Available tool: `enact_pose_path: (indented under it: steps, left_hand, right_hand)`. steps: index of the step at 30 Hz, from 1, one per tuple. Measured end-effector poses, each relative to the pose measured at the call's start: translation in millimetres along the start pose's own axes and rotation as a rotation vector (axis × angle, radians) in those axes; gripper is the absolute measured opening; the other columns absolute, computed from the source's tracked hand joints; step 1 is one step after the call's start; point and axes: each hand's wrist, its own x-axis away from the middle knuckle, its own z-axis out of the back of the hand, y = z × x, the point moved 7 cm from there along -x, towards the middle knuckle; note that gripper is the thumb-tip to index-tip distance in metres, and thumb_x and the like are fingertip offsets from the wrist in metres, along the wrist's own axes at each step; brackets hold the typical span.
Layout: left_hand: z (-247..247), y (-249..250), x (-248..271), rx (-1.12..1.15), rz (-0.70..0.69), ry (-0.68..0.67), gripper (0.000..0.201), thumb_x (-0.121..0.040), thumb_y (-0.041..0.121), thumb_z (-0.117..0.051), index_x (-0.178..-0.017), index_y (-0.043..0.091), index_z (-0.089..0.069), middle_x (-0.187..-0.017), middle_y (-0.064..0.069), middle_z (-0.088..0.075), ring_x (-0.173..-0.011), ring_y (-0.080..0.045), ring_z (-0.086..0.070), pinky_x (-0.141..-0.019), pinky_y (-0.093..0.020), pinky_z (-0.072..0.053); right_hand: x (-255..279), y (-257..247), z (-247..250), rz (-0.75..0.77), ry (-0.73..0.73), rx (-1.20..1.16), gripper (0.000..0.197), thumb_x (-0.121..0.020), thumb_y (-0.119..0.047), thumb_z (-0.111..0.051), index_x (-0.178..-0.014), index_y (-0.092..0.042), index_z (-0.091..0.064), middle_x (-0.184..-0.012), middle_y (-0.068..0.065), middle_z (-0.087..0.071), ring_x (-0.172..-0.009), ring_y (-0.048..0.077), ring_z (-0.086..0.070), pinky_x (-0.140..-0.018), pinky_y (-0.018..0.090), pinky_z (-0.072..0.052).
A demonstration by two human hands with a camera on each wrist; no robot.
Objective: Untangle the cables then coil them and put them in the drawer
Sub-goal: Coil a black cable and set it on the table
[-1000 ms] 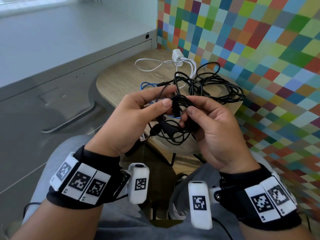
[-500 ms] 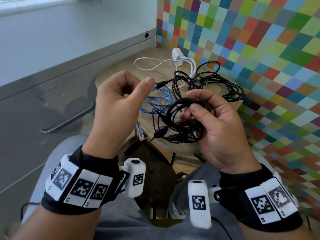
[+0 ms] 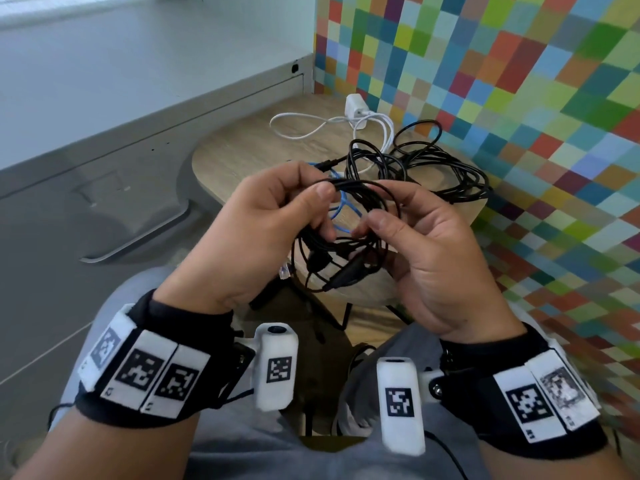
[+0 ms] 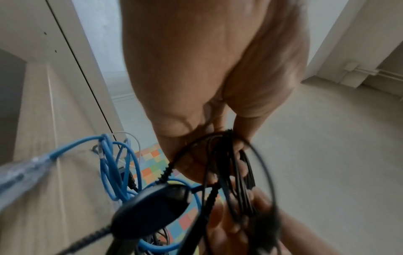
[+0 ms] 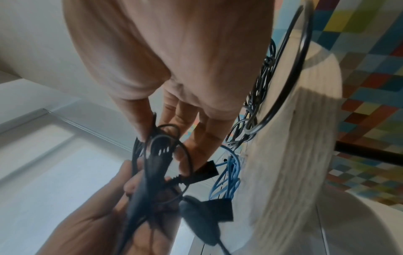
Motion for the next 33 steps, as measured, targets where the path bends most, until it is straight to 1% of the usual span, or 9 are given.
enact_pose_path:
  steps: [4, 8, 13, 18, 21, 24, 26, 29, 33]
  left_hand:
    - [-4, 3, 0, 0.173, -0.017, 0.015, 0.007, -0.099, 0.014, -0.051, -0.094, 0.01, -0.053, -0.064, 0.001, -0.051, -0.056, -0.021, -0.056, -0.066, -0.032, -0.05]
    - [-2, 6, -2, 0.212, -0.07, 0.098, 0.011, -0.104, 0.011, -0.045, -0.094, 0.012, -0.05, -0.062, 0.002, -0.049, -0.056, -0.019, -0.054, -0.066, -0.032, -0.049]
    - [14, 8, -2, 0.246, -0.096, 0.259, 0.017, -0.106, 0.008, -0.044, -0.091, 0.011, -0.049, -0.061, 0.006, -0.045, -0.054, -0.015, -0.051, -0.068, -0.035, -0.042]
    - [21, 5, -2, 0.275, -0.071, 0.341, 0.02, -0.109, 0.009, -0.041, -0.091, 0.011, -0.048, -0.061, 0.002, -0.041, -0.055, -0.019, -0.051, -0.068, -0.034, -0.045]
    - [16, 3, -2, 0.289, -0.07, 0.338, 0.018, -0.11, 0.01, -0.041, -0.093, 0.011, -0.047, -0.062, 0.001, -0.041, -0.06, -0.023, -0.057, -0.071, -0.036, -0.05]
    - [12, 2, -2, 0.278, -0.077, 0.315, 0.017, -0.11, 0.011, -0.04, -0.095, 0.012, -0.047, -0.062, 0.001, -0.042, -0.063, -0.025, -0.06, -0.07, -0.035, -0.052]
    - [12, 3, -2, 0.266, -0.084, 0.306, 0.017, -0.11, 0.011, -0.039, -0.094, 0.012, -0.047, -0.061, 0.001, -0.042, -0.063, -0.025, -0.06, -0.071, -0.036, -0.052]
    - [10, 5, -1, 0.242, -0.094, 0.285, 0.016, -0.109, 0.012, -0.04, -0.095, 0.011, -0.048, -0.061, 0.003, -0.042, -0.062, -0.024, -0.06, -0.074, -0.038, -0.051]
    - [6, 7, 0, 0.232, -0.085, 0.236, 0.015, -0.106, 0.014, -0.042, -0.093, 0.012, -0.05, -0.059, 0.005, -0.039, -0.053, -0.02, -0.051, -0.077, -0.044, -0.045]
  right_hand:
    - [0, 5, -2, -0.059, -0.048, -0.033, 0.039, -0.088, -0.011, -0.073, -0.126, -0.007, -0.064, -0.095, 0.013, -0.074, -0.088, 0.025, -0.072, -0.079, 0.047, -0.061]
    - [3, 13, -6, -0.086, -0.101, 0.083, 0.05, -0.08, -0.008, -0.08, -0.128, -0.012, -0.063, -0.107, 0.016, -0.07, -0.088, 0.024, -0.073, -0.074, 0.043, -0.062]
    - [0, 13, 4, -0.006, 0.034, 0.105, 0.033, -0.091, 0.013, -0.066, -0.114, -0.01, -0.064, -0.081, 0.004, -0.064, -0.064, 0.025, -0.069, -0.072, 0.042, -0.061]
    - [1, 9, 4, -0.019, 0.06, -0.014, 0.024, -0.084, -0.008, -0.074, -0.103, -0.01, -0.059, -0.075, 0.007, -0.066, -0.066, 0.03, -0.071, -0.071, 0.046, -0.061]
    - [5, 10, -5, -0.005, 0.033, 0.041, 0.041, -0.07, -0.017, -0.08, -0.102, -0.01, -0.055, -0.077, 0.003, -0.069, -0.074, 0.028, -0.074, -0.074, 0.046, -0.063]
    - [5, 12, -6, 0.027, 0.069, 0.12, 0.047, -0.07, -0.018, -0.083, -0.107, -0.013, -0.055, -0.078, 0.002, -0.07, -0.076, 0.033, -0.074, -0.075, 0.048, -0.063]
    - [3, 13, -3, 0.002, 0.086, 0.066, 0.038, -0.08, -0.017, -0.083, -0.111, -0.012, -0.06, -0.076, 0.005, -0.069, -0.069, 0.03, -0.07, -0.073, 0.046, -0.062]
    - [2, 15, 0, -0.074, 0.077, -0.035, 0.009, -0.091, -0.021, -0.071, -0.097, -0.014, -0.074, -0.075, 0.007, -0.062, -0.066, 0.023, -0.063, -0.073, 0.046, -0.06]
    - [0, 17, 2, -0.084, 0.028, 0.01, 0.013, -0.087, -0.018, -0.071, -0.092, -0.007, -0.076, -0.085, 0.012, -0.067, -0.074, 0.019, -0.062, -0.074, 0.038, -0.058]
